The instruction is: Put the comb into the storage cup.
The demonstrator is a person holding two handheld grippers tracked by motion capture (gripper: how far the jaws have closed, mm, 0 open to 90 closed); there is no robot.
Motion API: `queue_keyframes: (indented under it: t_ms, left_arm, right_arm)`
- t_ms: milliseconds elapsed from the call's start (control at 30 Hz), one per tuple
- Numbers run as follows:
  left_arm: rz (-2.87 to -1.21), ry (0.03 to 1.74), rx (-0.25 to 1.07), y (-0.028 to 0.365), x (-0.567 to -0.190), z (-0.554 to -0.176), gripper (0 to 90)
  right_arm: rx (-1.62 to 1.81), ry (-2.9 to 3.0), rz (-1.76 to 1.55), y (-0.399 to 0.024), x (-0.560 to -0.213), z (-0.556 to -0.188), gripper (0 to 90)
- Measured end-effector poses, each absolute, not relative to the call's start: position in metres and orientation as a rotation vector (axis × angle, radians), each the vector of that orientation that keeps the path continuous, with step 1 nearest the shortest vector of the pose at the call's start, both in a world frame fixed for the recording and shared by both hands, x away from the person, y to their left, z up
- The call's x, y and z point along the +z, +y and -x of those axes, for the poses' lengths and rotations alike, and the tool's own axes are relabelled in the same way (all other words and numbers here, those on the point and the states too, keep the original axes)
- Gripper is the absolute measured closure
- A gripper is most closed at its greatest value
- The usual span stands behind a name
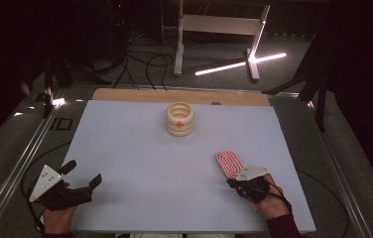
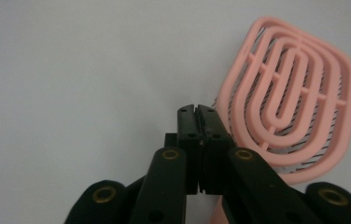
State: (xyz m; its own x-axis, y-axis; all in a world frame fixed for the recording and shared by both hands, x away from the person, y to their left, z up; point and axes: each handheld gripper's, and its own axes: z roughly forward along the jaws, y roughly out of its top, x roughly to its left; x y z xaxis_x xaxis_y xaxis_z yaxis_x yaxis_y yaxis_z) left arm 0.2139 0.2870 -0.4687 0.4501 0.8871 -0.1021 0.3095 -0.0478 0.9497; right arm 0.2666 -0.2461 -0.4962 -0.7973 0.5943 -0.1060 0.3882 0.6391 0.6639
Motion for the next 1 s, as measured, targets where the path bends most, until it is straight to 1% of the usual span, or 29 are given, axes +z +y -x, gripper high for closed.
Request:
queue_keyframes:
  t_ms: [33, 67, 100, 133, 167, 200, 233, 300, 400, 467, 500, 533, 667, 700, 800, 833, 900, 933, 967, 1000]
  left_arm:
    - [-1.603, 1.068, 0.658, 0.287, -0.469, -0.214, 0.0]
    - [-1.603, 1.068, 0.658, 0.287, -0.469, -0.214, 0.0]
    - [-1.603, 1.067, 0.658, 0.287, -0.469, -0.214, 0.0]
    - [-1.603, 1.067, 0.659, 0.287, -0.469, -0.214, 0.0]
    - [-1.602, 1.067, 0.659, 0.287, -0.469, -0.214, 0.0]
    - [-1.603, 1.067, 0.661, 0.287, -0.469, -0.214, 0.0]
    - [-1.603, 1.067, 0.661, 0.287, -0.469, -0.214, 0.0]
    - [-1.606, 1.067, 0.663, 0.287, -0.469, -0.214, 0.0]
    - [-1.605, 1.067, 0.66, 0.287, -0.468, -0.214, 0.0]
    - [-1.606, 1.066, 0.659, 0.287, -0.468, -0.214, 0.0]
    - [-1.605, 1.067, 0.661, 0.287, -0.468, -0.214, 0.0]
    - [-1.603, 1.065, 0.663, 0.288, -0.468, -0.213, 0.0]
    - [-1.6, 1.065, 0.665, 0.288, -0.467, -0.213, 0.0]
    - [-1.602, 1.063, 0.669, 0.288, -0.466, -0.213, 0.0]
    - [-1.605, 1.058, 0.689, 0.286, -0.465, -0.212, 0.0]
    - [-1.609, 1.056, 0.698, 0.286, -0.465, -0.212, 0.0]
    - [-1.612, 1.054, 0.701, 0.285, -0.465, -0.212, 0.0]
    - [-1.608, 1.055, 0.705, 0.285, -0.465, -0.212, 0.0]
    - [-1.605, 1.057, 0.707, 0.285, -0.465, -0.212, 0.0]
    - [-1.604, 1.055, 0.708, 0.285, -0.465, -0.212, 0.0]
  right_arm:
    - [0.951, 2.539, -0.776, -0.247, -0.493, -0.265, 85.7]
    - [0.951, 2.539, -0.776, -0.247, -0.493, -0.265, 85.7]
    - [0.995, 2.516, -0.771, -0.248, -0.489, -0.263, 81.9]
    - [0.995, 2.516, -0.771, -0.248, -0.489, -0.263, 81.9]
    - [1.023, 2.505, -0.765, -0.249, -0.487, -0.262, 79.6]
    - [1.088, 2.476, -0.747, -0.25, -0.482, -0.259, 72.8]
    - [1.088, 2.476, -0.747, -0.25, -0.482, -0.259, 72.8]
    - [1.147, 2.433, -0.743, -0.252, -0.476, -0.257, 67.0]
    - [1.25, 2.343, -0.756, -0.259, -0.465, -0.253, 60.8]
    - [1.278, 2.303, -0.772, -0.262, -0.459, -0.251, 57.9]
    - [1.278, 2.303, -0.772, -0.262, -0.459, -0.251, 57.9]
    - [1.305, 2.257, -0.783, -0.267, -0.455, -0.249, 54.8]
    - [1.353, 2.185, -0.81, -0.277, -0.449, -0.246, 51.7]
    - [1.371, 2.159, -0.825, -0.28, -0.447, -0.244, 49.7]
    - [1.393, 2.101, -0.854, -0.288, -0.443, -0.241, 42.7]
    - [1.398, 2.059, -0.874, -0.292, -0.442, -0.239, 36.7]
    - [1.398, 2.059, -0.874, -0.292, -0.442, -0.239, 36.7]
    - [1.392, 2.045, -0.887, -0.294, -0.442, -0.239, 34.1]
    - [1.391, 2.032, -0.894, -0.296, -0.443, -0.238, 28.6]
    - [1.4, 2.018, -0.902, -0.297, -0.443, -0.237, 26.5]
